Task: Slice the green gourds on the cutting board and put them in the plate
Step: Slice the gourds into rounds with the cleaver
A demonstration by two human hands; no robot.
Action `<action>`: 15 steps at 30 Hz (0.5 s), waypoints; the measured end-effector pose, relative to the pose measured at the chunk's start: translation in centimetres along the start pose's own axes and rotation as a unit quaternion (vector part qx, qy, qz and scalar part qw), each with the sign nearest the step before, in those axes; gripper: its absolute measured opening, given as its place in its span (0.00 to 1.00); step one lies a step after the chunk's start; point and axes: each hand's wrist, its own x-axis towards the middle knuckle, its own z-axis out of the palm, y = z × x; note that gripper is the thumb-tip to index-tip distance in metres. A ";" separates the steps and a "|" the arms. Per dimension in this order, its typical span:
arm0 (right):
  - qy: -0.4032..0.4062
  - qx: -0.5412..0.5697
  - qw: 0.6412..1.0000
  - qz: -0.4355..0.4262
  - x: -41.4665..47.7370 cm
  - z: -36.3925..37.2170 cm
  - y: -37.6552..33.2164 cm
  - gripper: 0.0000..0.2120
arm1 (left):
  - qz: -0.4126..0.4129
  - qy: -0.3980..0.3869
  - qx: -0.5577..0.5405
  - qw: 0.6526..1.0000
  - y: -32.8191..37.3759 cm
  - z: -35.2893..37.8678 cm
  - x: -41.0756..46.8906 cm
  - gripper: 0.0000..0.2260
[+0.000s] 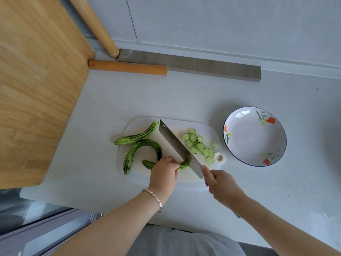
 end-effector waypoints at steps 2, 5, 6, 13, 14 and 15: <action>0.000 -0.002 1.000 0.004 0.1 0.5 0.1 0.24 | -0.001 -0.003 0.001 1.000 -0.1 0.0 -0.1 0.10; 0.007 0.006 1.000 0.005 0.2 0.9 0.6 0.24 | -0.005 0.006 -0.014 1.000 -0.2 0.2 -0.2 0.10; 0.008 0.008 1.000 0.005 0.1 0.9 0.6 0.24 | -0.008 0.007 -0.020 1.000 -0.2 0.1 -0.1 0.10; 0.006 0.035 0.999 -0.002 -0.4 -0.6 0.2 0.25 | -0.001 0.008 -0.013 1.000 -0.2 0.0 -0.2 0.11; 0.004 0.034 0.999 -0.005 -0.5 -0.6 0.0 0.25 | 0.000 0.007 -0.011 1.000 -0.2 0.0 -0.2 0.11; 0.001 0.028 1.000 -0.008 -0.6 -0.6 -0.1 0.25 | 0.000 0.007 -0.010 1.000 -0.1 0.0 -0.1 0.11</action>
